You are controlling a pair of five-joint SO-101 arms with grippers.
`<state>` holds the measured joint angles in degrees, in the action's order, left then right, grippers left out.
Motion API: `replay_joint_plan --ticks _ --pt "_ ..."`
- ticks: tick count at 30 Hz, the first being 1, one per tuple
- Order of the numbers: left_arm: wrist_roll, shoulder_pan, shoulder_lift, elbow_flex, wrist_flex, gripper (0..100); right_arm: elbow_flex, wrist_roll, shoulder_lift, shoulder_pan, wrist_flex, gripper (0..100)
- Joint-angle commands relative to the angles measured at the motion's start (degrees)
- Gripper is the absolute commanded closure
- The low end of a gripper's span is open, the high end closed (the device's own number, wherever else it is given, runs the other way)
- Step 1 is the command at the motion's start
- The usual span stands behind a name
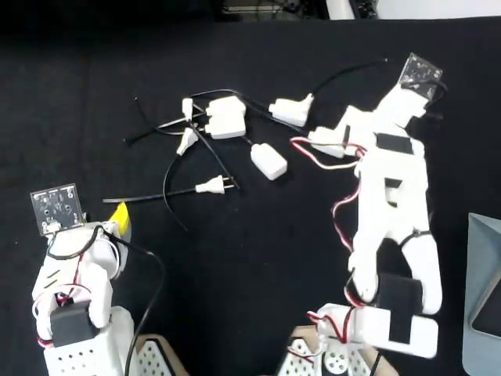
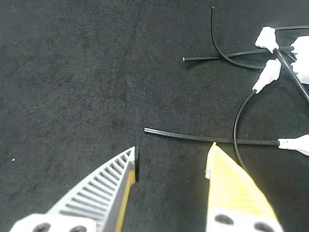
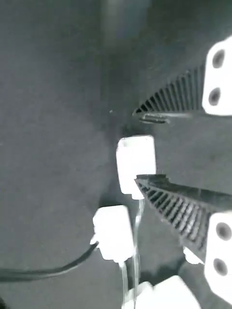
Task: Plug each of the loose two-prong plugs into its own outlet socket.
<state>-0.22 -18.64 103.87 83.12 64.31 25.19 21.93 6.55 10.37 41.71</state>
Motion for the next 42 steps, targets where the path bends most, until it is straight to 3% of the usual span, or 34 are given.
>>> replay_joint_plan --ticks 1,8,15,29,35,39,42 --pt "0.18 -0.84 0.35 -0.48 0.18 76 -3.74 0.44 6.02 -3.34 4.4 81.4" --pt "0.18 -0.92 0.35 -0.48 0.18 76 0.75 -4.75 11.12 -16.0 6.59 81.4" --pt "0.09 -0.92 0.35 0.48 -0.09 76 -1.27 -9.23 -0.31 -25.67 5.8 81.1" --pt "0.09 -0.66 0.35 0.57 0.09 76 -15.69 -18.73 -20.79 -23.91 6.15 80.9" --pt "0.09 -0.48 0.35 1.1 -0.26 76 -19.38 -19.96 -27.38 -23.74 7.56 72.1" --pt "0.09 -0.48 0.35 1.1 -0.26 76 -23.34 -20.92 -30.2 -23.74 12.4 75.9" --pt "0.09 -0.48 0.35 1.1 -0.09 76 -24.31 -21.01 -30.55 -23.74 12.31 84.3"
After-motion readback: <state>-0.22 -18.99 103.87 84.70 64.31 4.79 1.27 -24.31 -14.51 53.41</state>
